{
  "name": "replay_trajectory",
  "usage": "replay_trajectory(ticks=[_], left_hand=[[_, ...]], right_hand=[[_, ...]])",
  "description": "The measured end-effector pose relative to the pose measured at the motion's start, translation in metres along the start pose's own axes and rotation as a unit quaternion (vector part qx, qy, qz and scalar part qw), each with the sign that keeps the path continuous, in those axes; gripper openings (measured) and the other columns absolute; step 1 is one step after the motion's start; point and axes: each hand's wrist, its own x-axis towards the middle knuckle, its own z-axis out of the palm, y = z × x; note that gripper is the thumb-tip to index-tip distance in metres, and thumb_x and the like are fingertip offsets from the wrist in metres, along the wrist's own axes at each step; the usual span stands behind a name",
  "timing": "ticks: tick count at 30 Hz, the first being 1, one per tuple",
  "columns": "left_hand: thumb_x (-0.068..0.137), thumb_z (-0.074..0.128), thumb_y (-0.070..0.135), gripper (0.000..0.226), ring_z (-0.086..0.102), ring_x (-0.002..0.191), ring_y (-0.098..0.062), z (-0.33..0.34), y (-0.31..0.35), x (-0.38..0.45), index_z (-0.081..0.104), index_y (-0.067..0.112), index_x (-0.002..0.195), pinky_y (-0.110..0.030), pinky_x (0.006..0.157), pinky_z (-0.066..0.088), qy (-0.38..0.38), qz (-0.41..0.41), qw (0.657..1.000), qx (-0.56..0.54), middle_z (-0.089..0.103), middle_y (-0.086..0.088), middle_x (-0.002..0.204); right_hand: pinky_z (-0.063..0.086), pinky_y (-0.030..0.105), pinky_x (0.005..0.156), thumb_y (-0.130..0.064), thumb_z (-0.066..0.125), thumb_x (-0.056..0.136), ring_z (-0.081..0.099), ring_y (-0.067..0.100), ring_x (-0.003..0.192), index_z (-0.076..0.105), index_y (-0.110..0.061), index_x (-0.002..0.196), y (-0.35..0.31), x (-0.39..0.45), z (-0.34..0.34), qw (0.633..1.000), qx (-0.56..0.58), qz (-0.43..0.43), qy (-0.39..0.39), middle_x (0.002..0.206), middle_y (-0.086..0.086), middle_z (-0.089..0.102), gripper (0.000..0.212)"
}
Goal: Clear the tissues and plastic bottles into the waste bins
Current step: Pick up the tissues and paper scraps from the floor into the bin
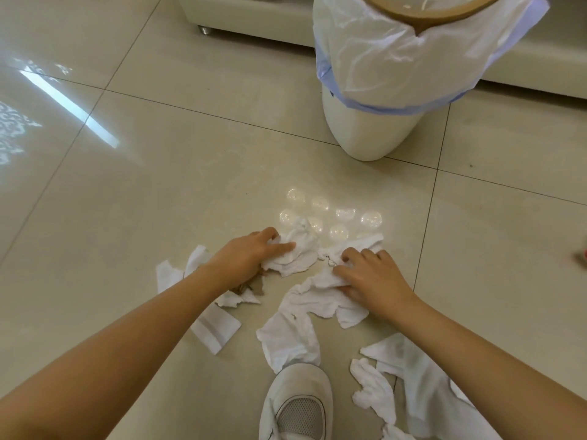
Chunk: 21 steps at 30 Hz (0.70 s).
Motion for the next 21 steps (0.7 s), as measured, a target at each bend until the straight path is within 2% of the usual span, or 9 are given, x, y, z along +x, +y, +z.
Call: replay_trajectory(ticks=[2,3,4,6,8,12,17,19,21], left_hand=[[0.093,0.057,0.037,0.022,0.062,0.080,-0.019,0.003,0.001,-0.002,0.059,0.032,0.114,-0.031,0.067,0.046,0.002,0.019,1.000,0.025,0.061,-0.002,0.102],[0.091,0.060,0.035,0.019,0.061,0.078,-0.019,0.000,0.003,-0.002,0.062,0.027,0.108,-0.031,0.065,0.044,0.016,0.002,1.000,0.005,0.062,-0.003,0.098],[0.088,0.065,0.023,0.023,0.059,0.078,-0.021,-0.001,0.004,-0.001,0.064,0.024,0.110,-0.031,0.062,0.042,0.008,-0.009,0.999,-0.037,0.061,-0.005,0.097],[0.074,0.072,-0.001,0.044,0.057,0.068,-0.025,0.002,0.004,-0.002,0.068,0.020,0.112,-0.031,0.049,0.041,0.055,-0.015,0.997,-0.061,0.059,-0.008,0.088],[0.068,0.074,-0.005,0.043,0.056,0.063,-0.025,-0.001,0.004,-0.002,0.071,0.018,0.105,-0.030,0.044,0.040,0.055,-0.016,0.995,-0.087,0.058,-0.007,0.082],[0.065,0.079,-0.002,0.036,0.054,0.057,-0.019,-0.016,0.013,0.007,0.075,0.018,0.096,-0.024,0.045,0.032,0.115,-0.033,0.987,-0.105,0.059,-0.004,0.078],[0.069,0.081,0.007,0.034,0.059,0.066,-0.021,-0.059,0.019,0.022,0.075,0.017,0.100,-0.026,0.047,0.043,0.225,-0.017,0.966,-0.127,0.062,-0.006,0.087],[0.078,0.071,0.021,0.024,0.058,0.067,-0.020,-0.084,0.021,0.030,0.075,0.017,0.101,-0.026,0.049,0.045,0.280,0.000,0.951,-0.129,0.062,-0.005,0.090],[0.083,0.058,0.031,0.029,0.056,0.067,-0.019,-0.113,0.023,0.038,0.075,0.017,0.102,-0.027,0.050,0.046,0.332,0.010,0.934,-0.132,0.061,-0.005,0.089]], right_hand=[[0.038,0.032,0.053,-0.011,0.074,0.059,0.049,0.023,0.055,0.064,-0.020,0.077,0.000,0.002,0.003,1.000,-0.006,-0.003,0.005,0.083,0.003,0.058,0.023],[0.035,0.030,0.051,-0.007,0.074,0.057,0.046,0.022,0.051,0.063,-0.019,0.075,0.000,0.003,0.005,1.000,-0.005,-0.004,0.010,0.079,0.003,0.056,0.024],[0.032,0.029,0.049,-0.005,0.074,0.055,0.043,0.021,0.049,0.062,-0.017,0.073,-0.001,0.003,0.005,1.000,-0.003,-0.007,0.014,0.076,0.003,0.054,0.025],[0.026,0.027,0.047,-0.002,0.075,0.050,0.039,0.020,0.045,0.060,-0.015,0.069,-0.002,0.005,0.005,1.000,0.000,-0.012,0.021,0.071,0.004,0.052,0.028],[0.022,0.026,0.047,0.001,0.073,0.046,0.037,0.020,0.043,0.059,-0.015,0.066,-0.002,0.006,0.003,0.999,0.007,-0.014,0.032,0.068,0.004,0.051,0.029],[0.021,0.024,0.047,-0.002,0.070,0.048,0.039,0.021,0.043,0.059,-0.015,0.065,0.004,0.005,-0.017,0.996,0.036,-0.008,0.076,0.068,0.003,0.053,0.024],[0.034,0.027,0.045,-0.007,0.076,0.060,0.048,0.021,0.048,0.066,-0.015,0.076,0.022,0.003,-0.073,0.982,0.063,0.004,0.180,0.075,0.003,0.059,0.021],[0.037,0.027,0.047,-0.011,0.079,0.063,0.052,0.021,0.054,0.067,-0.017,0.083,0.033,0.005,-0.100,0.973,0.067,0.012,0.219,0.081,0.002,0.061,0.023],[0.038,0.025,0.049,-0.014,0.081,0.066,0.054,0.021,0.058,0.068,-0.019,0.086,0.046,0.007,-0.129,0.963,0.066,0.023,0.260,0.085,0.002,0.063,0.023]])
